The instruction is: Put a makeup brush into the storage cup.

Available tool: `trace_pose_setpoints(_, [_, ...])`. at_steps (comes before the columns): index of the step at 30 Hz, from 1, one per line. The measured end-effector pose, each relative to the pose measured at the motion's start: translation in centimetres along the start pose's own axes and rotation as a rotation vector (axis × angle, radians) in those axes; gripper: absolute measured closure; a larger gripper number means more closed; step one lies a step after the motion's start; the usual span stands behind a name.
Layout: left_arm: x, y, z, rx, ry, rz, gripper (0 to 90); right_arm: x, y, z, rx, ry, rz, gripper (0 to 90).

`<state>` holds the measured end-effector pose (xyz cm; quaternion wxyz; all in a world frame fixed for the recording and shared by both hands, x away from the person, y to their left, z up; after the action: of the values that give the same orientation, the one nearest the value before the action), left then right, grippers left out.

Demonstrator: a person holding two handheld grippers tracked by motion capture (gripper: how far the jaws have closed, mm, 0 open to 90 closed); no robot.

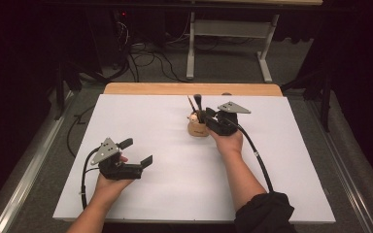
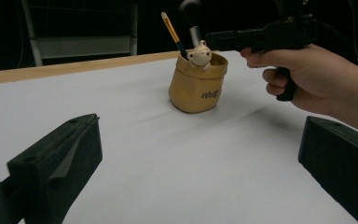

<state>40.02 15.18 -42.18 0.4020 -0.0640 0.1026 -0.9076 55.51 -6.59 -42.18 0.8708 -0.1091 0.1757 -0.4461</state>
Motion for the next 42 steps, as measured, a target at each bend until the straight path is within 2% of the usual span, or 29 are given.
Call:
trace_pose_setpoints(3, [-0.1, 0.0, 0.0, 0.001, 0.0, 0.003, 0.1, 0.0, -0.5, 0.5, 0.015, -0.015, 0.0, 67.2])
trace_pose_setpoints(7, [-0.2, -0.1, 0.1, 0.003, 0.001, 0.007, 0.1, 0.0, -1.0, 0.8, 0.009, -0.02, 0.001, 66.1])
trace_pose_setpoints(19, [-0.4, -0.2, 0.0, -0.004, 0.004, 0.015, 0.1, -0.3, -2.0, 0.5, -0.007, -0.033, 0.014, 61.1])
trace_pose_setpoints(26, [-0.4, 0.1, 0.1, -0.008, 0.003, 0.016, 0.1, -0.5, -3.0, -0.3, -0.017, -0.049, 0.017, 52.1])
trace_pose_setpoints(32, [-0.6, 0.1, -0.1, -0.016, 0.003, 0.021, 0.1, -0.8, -4.0, -1.0, -0.011, -0.051, 0.035, 44.3])
trace_pose_setpoints(34, [-0.6, 0.1, -0.1, -0.018, 0.004, 0.024, 0.2, -1.0, -4.2, -1.2, -0.025, -0.051, 0.047, 41.8])
trace_pose_setpoints(42, [-0.5, 0.1, -0.1, -0.02, 0.006, 0.028, 0.1, -1.6, -5.7, -1.4, -0.001, -0.062, 0.076, 36.6])
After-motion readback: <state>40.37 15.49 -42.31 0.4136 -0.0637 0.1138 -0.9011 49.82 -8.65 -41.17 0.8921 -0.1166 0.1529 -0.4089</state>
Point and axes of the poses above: each handheld gripper's, and its own axes: y roughly forward along the jaws, z roughly out of its top, x roughly to its right, the point moved 10 cm from there along y, roughly forward along the jaws, and after that the axes turned 7 degrees about y, right-handed, at the moved point
